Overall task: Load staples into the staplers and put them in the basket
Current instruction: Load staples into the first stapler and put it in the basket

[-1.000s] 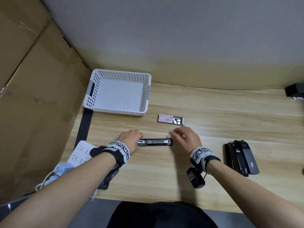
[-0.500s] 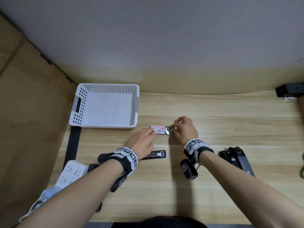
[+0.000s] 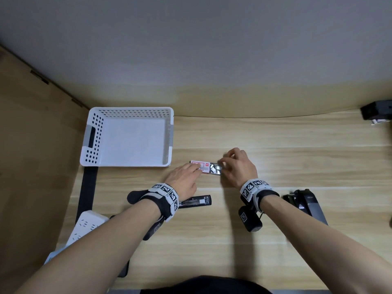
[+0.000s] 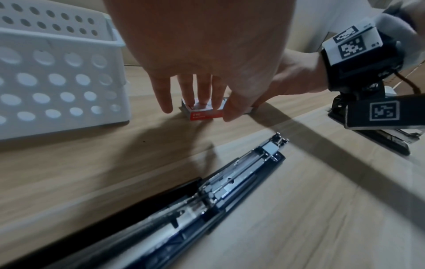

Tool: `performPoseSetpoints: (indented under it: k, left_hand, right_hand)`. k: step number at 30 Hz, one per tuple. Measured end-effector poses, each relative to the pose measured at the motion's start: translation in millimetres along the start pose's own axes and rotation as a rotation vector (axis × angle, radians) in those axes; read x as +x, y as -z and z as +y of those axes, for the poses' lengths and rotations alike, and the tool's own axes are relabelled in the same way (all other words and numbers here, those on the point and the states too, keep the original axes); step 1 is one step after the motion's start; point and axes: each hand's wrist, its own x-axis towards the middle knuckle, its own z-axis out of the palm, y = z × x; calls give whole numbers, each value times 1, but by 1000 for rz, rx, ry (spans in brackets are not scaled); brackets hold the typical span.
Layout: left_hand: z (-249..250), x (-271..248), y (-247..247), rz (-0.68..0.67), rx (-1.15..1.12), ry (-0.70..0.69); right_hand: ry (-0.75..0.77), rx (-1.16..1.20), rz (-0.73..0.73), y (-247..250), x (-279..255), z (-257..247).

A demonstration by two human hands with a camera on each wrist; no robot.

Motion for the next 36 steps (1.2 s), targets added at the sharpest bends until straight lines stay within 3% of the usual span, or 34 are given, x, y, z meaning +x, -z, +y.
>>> performPoseSetpoints:
  k: [3, 9, 18, 28, 30, 34, 36]
  left_hand:
    - [0, 0, 0, 1, -5, 12]
    - [2, 0, -2, -69, -45, 43]
    - [2, 0, -3, -129, -47, 61]
    - [5, 2, 3, -149, -39, 76]
    - [8, 1, 4, -119, -48, 72]
    - [13, -10, 1, 148, -119, -19]
    - [18, -19, -4, 203, -182, 25]
  right_hand:
    - [68, -12, 8, -2, -1, -2]
    - [-29, -13, -31, -8, -3, -2]
    - [-31, -34, -87, -5, 0, -3]
    - [-54, 212, 45, 14, -26, -1]
    - [-74, 251, 19, 18, -38, 1]
    - [-156, 301, -92, 17, -65, 0]
    - [-232, 355, -116, 12, -76, -1]
